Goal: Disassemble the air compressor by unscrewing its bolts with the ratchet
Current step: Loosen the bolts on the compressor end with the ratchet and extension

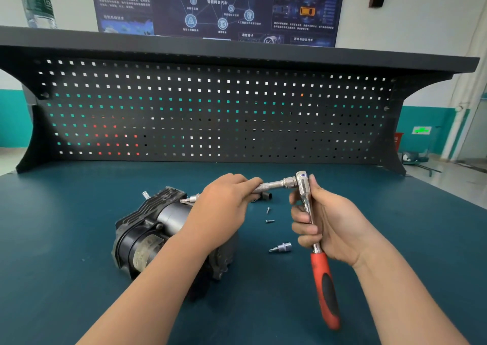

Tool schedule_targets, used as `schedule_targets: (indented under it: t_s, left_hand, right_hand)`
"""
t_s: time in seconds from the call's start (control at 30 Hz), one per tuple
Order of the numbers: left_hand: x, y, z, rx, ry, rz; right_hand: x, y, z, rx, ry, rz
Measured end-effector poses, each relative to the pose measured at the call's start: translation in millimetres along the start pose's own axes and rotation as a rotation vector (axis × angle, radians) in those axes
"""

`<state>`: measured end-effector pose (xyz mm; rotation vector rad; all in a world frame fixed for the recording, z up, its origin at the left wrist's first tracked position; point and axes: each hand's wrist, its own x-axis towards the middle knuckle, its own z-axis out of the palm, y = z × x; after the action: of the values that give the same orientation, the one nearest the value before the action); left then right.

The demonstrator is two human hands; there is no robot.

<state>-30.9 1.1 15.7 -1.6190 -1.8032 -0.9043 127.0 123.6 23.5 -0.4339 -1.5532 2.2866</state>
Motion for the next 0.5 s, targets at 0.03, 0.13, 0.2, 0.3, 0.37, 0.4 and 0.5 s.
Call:
schedule_targets:
  t_s: [0.03, 0.13, 0.2, 0.3, 0.37, 0.4, 0.5]
  left_hand:
    - [0.3, 1.2, 0.8, 0.043, -0.01, -0.002]
    - [3.4, 5.5, 1.6, 0.084, -0.025, -0.01]
    - [5.4, 13.8, 6.0, 0.169, 0.099, 0.056]
    - [-0.1, 42.8, 30.9, 0.052, 0.3, 0.088]
    - [-7.1, 62.5, 53.7, -0.096, -0.01, -0.032]
    - [-9.5, 66.6, 66.0, -0.087, -0.257, -0.137]
    - [-8.3, 61.3, 97.7, 0.082, -0.731, -0.231]
  right_hand:
    - [2.5, 2.3, 0.8, 0.037, 0.032, -0.017]
    - [7.6, 5.9, 3.5, 0.103, 0.075, -0.081]
    - [9.7, 6.8, 1.8, 0.093, 0.14, -0.113]
    - [14.1, 3.2, -13.2, 0.212, 0.236, -0.186]
    - [14.4, -4.8, -29.7, 0.364, 0.298, -0.252]
    - [13.2, -9.2, -39.2, 0.443, 0.333, -0.269]
    - [7.9, -17.7, -66.2, 0.628, 0.405, -0.304]
